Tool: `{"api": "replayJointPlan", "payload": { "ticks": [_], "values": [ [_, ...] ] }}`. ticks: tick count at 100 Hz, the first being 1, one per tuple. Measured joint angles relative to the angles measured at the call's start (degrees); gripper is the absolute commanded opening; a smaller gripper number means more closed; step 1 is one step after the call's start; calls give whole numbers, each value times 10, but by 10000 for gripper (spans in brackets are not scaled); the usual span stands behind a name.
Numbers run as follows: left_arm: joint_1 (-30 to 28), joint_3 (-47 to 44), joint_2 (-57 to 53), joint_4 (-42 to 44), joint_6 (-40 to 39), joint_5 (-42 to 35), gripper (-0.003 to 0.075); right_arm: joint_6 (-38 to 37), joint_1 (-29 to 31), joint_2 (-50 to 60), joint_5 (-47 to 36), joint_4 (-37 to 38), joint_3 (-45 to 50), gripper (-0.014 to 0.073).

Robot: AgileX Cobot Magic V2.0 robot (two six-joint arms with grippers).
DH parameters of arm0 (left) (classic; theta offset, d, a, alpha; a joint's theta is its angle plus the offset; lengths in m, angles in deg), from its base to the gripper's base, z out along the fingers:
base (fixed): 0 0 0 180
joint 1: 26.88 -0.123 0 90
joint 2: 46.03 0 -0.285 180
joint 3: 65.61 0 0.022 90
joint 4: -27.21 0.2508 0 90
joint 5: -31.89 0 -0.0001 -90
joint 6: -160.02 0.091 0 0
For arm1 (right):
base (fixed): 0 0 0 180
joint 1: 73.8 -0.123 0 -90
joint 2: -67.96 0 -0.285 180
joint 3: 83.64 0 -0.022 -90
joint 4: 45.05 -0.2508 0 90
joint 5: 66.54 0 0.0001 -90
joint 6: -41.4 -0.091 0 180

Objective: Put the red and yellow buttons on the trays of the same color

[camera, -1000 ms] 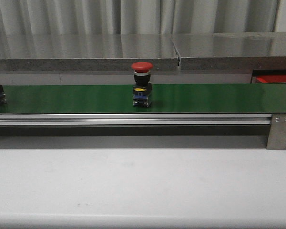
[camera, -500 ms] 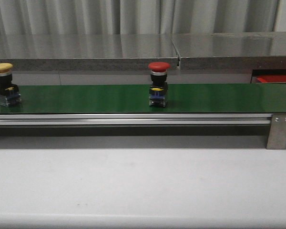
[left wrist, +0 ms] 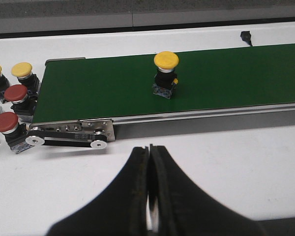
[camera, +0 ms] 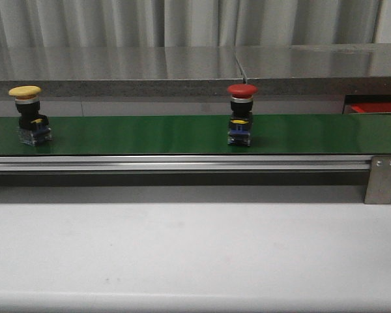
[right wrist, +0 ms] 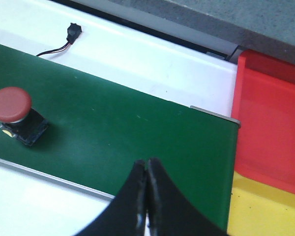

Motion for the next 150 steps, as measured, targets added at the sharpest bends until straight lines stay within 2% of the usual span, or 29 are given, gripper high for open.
{"api": "replayJointPlan", "payload": {
  "ticks": [10, 22, 27, 34, 73, 117, 123, 139, 150],
  "values": [
    [0, 0, 0, 0, 0, 0, -20, 3, -12, -47, 49, 0, -54, 55],
    [0, 0, 0, 0, 0, 0, -20, 18, -22, -106, 117, -6, -115, 349],
    [0, 0, 0, 0, 0, 0, -20, 24, -23, -127, 141, -14, -137, 443],
    [0, 0, 0, 0, 0, 0, -20, 32, -26, -154, 170, -27, -167, 498],
    [0, 0, 0, 0, 0, 0, -20, 148, -27, -284, 261, -141, -269, 498],
    [0, 0, 0, 0, 0, 0, -20, 157, -27, -367, 235, -152, -301, 492],
    [0, 0, 0, 0, 0, 0, -20, 157, -27, -377, 232, -147, -303, 441],
    [0, 0, 0, 0, 0, 0, -20, 157, -20, -385, 232, -132, -305, 192],
    [0, 0, 0, 0, 0, 0, -20, 157, -8, -384, 232, -129, -306, 130]
  ]
}}
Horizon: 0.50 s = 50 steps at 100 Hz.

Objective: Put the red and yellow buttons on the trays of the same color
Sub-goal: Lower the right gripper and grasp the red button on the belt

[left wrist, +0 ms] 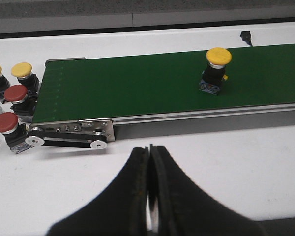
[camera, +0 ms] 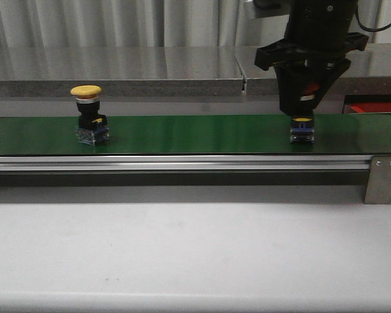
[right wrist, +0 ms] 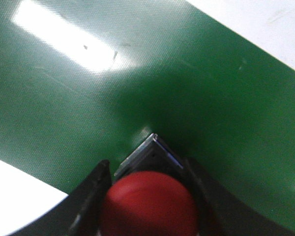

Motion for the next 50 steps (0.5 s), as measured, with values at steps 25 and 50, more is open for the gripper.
{"api": "replayJointPlan", "payload": {
  "ticks": [25, 50],
  "values": [
    [0, 0, 0, 0, 0, 0, -20, 0, 63, 39, -6, 0, -1, 128],
    [0, 0, 0, 0, 0, 0, -20, 0, 187, 46, -30, 1, -1, 128]
  ]
}}
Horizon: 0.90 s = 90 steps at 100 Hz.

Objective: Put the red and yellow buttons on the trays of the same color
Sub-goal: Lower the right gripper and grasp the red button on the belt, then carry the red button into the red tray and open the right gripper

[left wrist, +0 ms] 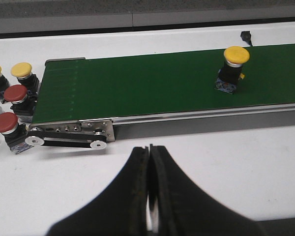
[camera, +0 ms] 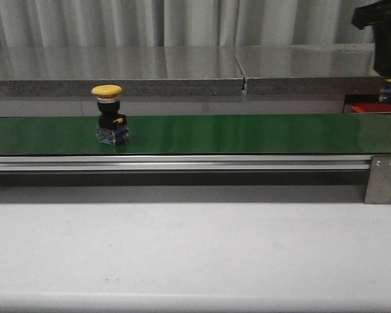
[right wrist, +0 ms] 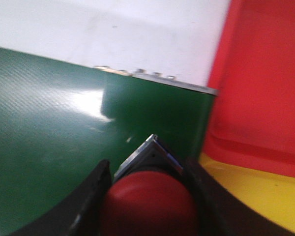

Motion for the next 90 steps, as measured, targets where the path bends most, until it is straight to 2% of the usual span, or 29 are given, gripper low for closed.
{"api": "replayJointPlan", "payload": {
  "ticks": [20, 36, 67, 90],
  "values": [
    [0, 0, 0, 0, 0, 0, -20, -1, 70, -17, -37, -1, -1, 128],
    [0, 0, 0, 0, 0, 0, -20, -2, 106, -54, -26, -2, -49, 128],
    [0, 0, 0, 0, 0, 0, -20, -2, 116, -190, 23, -28, -229, 128],
    [0, 0, 0, 0, 0, 0, -20, -2, 116, -274, 26, -47, -306, 128]
  ]
}}
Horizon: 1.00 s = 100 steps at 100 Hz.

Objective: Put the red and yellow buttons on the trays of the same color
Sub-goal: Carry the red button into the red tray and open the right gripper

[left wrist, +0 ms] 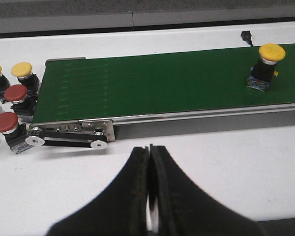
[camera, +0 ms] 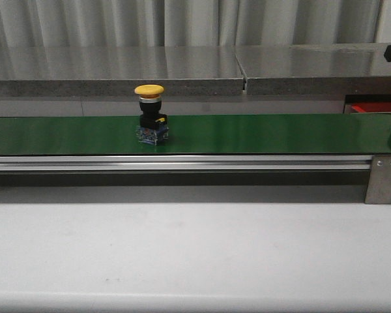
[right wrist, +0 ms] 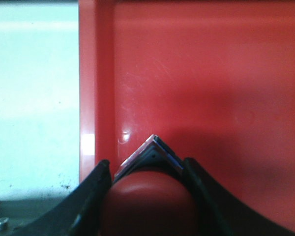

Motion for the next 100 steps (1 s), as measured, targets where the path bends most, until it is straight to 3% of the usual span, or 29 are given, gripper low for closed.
{"api": "replayJointPlan", "payload": {
  "ticks": [28, 35, 45, 52, 100],
  "values": [
    [0, 0, 0, 0, 0, 0, -20, 0, 0, -41, -7, -8, -8, 153],
    [0, 0, 0, 0, 0, 0, -20, 0, 0, -41, -8, -15, -9, 269],
    [0, 0, 0, 0, 0, 0, -20, 0, 0, -41, -8, -24, -9, 523],
    [0, 0, 0, 0, 0, 0, -20, 0, 0, -41, -8, -26, -9, 607],
    [0, 0, 0, 0, 0, 0, -20, 0, -3, 80, 17, -8, 8, 610]
  ]
}}
